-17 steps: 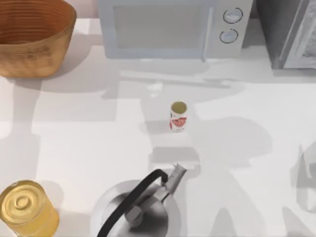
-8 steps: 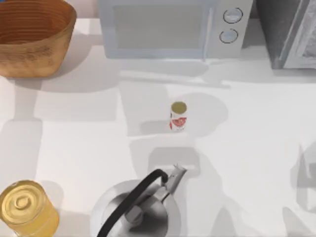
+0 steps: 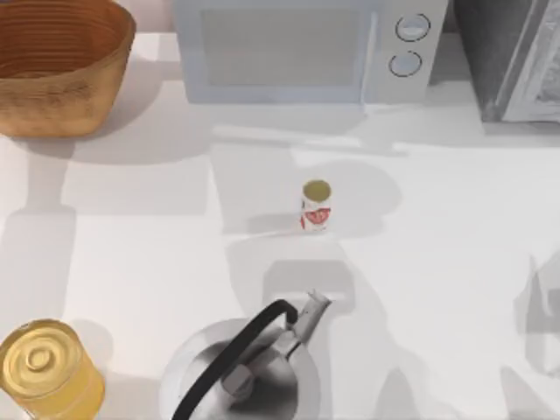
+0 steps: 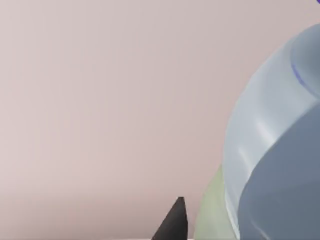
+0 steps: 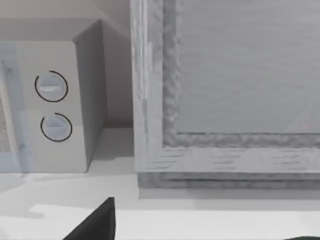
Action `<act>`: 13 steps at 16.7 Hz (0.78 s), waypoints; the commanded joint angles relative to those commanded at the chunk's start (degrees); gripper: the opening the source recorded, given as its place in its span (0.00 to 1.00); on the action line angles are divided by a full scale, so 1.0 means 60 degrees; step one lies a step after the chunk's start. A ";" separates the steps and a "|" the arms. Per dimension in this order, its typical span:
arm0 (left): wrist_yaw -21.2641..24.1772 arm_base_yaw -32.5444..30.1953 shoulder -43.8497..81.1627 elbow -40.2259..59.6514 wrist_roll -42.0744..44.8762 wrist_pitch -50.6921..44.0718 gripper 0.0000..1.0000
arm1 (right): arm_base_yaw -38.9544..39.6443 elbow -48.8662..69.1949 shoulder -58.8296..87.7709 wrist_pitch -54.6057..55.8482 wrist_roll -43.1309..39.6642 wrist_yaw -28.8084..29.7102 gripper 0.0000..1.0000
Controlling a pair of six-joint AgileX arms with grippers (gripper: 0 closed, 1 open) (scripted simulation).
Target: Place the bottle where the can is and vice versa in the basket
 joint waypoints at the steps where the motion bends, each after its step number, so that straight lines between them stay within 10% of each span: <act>1: 0.0000 0.0000 0.0000 0.0000 0.0000 0.0000 0.30 | 0.0000 0.0000 0.0000 0.0000 0.0000 0.0000 1.00; 10: 0.0000 0.0000 0.0000 0.0000 0.0000 0.0000 0.98 | 0.0000 0.0000 0.0000 0.0000 0.0000 0.0000 1.00; 13: 0.0000 0.0000 0.0000 0.0000 0.0000 0.0000 1.00 | 0.0000 0.0000 0.0000 0.0000 0.0000 0.0000 1.00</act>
